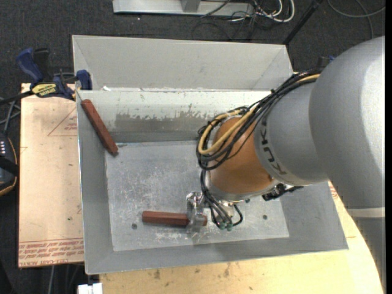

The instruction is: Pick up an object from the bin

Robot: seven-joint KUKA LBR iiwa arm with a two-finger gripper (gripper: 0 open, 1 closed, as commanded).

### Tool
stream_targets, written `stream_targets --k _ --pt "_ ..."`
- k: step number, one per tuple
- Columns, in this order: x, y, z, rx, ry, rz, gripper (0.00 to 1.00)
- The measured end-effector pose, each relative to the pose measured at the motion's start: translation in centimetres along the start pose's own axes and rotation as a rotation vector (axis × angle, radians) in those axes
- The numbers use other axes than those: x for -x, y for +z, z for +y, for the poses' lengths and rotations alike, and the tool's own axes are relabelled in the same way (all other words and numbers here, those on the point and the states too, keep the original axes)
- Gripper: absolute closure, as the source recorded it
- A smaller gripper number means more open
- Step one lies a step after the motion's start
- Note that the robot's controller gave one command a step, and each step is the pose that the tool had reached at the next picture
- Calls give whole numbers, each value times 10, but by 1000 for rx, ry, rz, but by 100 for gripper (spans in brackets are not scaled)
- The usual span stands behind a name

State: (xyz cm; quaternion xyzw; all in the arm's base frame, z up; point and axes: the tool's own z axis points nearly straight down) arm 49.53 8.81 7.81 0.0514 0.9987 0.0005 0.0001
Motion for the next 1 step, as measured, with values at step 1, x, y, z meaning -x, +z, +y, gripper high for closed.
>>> stream_targets --k 1 --pt "7 -134 11 0 -66 -2 100"
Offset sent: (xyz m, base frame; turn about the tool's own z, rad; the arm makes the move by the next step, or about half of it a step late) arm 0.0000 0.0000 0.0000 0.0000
